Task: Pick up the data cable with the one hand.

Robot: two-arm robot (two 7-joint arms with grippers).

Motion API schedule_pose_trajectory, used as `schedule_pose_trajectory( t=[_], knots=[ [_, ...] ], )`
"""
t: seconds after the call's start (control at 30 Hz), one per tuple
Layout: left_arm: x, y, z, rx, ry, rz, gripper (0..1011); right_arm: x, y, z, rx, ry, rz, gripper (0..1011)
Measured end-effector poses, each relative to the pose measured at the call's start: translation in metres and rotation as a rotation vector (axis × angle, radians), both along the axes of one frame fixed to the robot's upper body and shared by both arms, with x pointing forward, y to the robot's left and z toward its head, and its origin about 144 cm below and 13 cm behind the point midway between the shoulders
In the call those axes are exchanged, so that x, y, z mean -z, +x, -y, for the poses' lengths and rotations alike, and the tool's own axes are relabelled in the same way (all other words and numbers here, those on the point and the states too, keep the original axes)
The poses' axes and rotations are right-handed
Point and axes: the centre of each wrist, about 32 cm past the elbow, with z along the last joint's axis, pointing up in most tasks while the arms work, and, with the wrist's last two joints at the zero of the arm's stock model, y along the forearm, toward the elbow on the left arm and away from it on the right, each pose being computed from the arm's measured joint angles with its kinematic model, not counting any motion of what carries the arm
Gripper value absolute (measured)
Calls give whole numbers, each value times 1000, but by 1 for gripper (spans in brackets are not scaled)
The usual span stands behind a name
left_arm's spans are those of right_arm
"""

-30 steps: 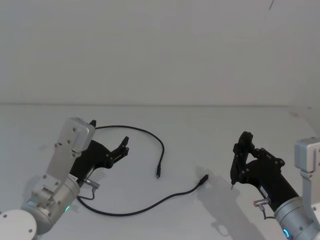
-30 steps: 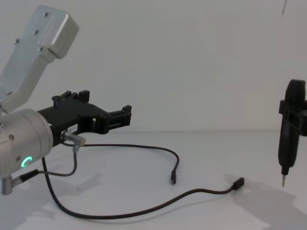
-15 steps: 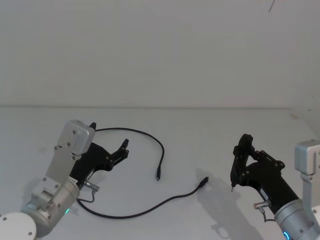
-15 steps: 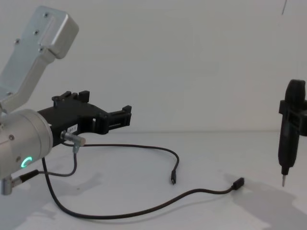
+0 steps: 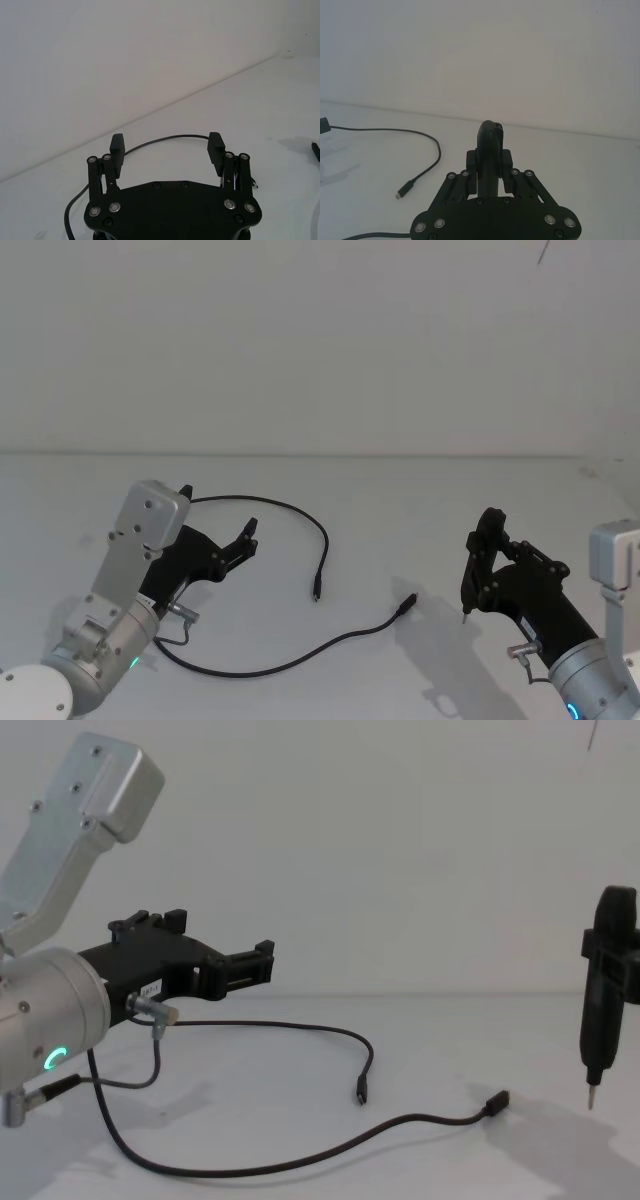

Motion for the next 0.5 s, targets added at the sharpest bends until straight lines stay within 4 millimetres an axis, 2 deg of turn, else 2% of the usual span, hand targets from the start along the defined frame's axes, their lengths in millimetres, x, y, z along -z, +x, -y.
schedule_pose_trajectory(
  t=[0.5],
  knots=[
    [-9, 1, -6, 98, 29, -27, 1001, 0, 0, 0, 0, 0, 0, 279]
  ],
)
